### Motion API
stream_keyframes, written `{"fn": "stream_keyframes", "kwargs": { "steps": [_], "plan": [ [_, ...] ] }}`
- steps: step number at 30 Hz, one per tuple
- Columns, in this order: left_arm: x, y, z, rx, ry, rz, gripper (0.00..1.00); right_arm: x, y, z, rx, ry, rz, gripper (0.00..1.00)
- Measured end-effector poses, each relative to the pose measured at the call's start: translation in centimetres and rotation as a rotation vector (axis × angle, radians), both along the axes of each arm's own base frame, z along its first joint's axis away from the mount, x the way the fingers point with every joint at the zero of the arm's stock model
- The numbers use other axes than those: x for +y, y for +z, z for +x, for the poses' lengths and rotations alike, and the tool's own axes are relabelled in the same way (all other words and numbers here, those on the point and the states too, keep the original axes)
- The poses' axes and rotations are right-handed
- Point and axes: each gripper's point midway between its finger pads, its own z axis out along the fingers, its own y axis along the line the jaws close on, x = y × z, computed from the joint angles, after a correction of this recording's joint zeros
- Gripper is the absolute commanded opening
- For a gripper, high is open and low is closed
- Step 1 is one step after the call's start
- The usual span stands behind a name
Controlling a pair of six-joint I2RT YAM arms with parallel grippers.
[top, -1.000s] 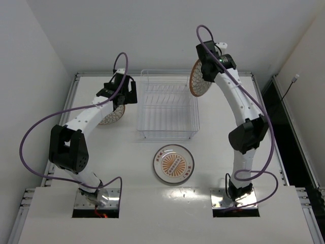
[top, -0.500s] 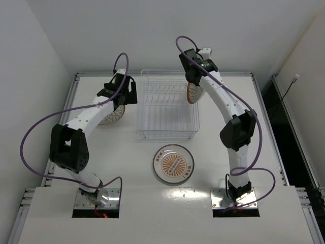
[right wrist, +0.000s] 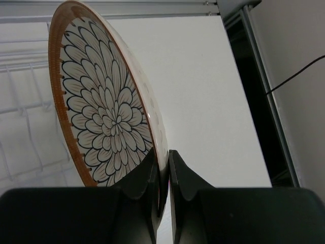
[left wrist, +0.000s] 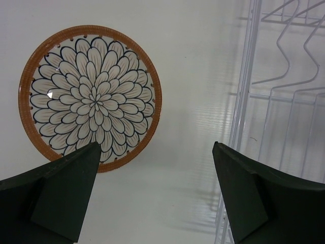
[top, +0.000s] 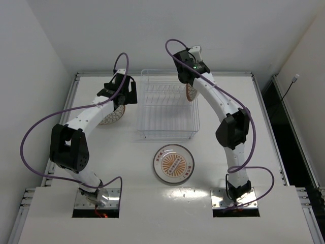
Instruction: Load the plates into the dish rack
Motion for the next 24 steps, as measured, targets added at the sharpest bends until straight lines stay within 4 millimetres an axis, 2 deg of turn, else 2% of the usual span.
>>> {"fn": "stream_keyframes", "kwargs": {
  "steps": [5, 8, 13, 17, 19, 23, 24],
  "plan": [
    [0.0, 0.0, 0.0, 0.000, -0.001, 0.001, 0.91, 1.8, 0.4, 0.3, -0.009, 0.049, -0.116, 0.00],
    [0.0, 0.0, 0.0, 0.000, -0.001, 0.001, 0.91, 3.7, 0.4, 0.2, -0.017, 0.071, -0.206, 0.00],
    [0.0, 0.0, 0.0, 0.000, 0.000, 0.001, 0.91, 6.2, -1.1, 0.0, -0.027, 0.080, -0.275, 0.00],
    [0.0, 0.0, 0.0, 0.000, 0.000, 0.001, 0.91, 7.4, -2.8, 0.1, -0.023, 0.090, -0.275, 0.00],
    [0.0, 0.0, 0.0, 0.000, 0.000, 0.001, 0.91, 7.7, -2.9, 0.1, -0.029, 0.090, -0.267, 0.03],
    [0.0, 0.0, 0.0, 0.000, 0.000, 0.001, 0.91, 7.7, -3.2, 0.1, -0.036, 0.086, -0.236, 0.22],
    [0.0, 0.0, 0.0, 0.000, 0.000, 0.001, 0.91, 8.0, -3.5, 0.2, -0.034, 0.097, -0.211, 0.24]
  ]
}}
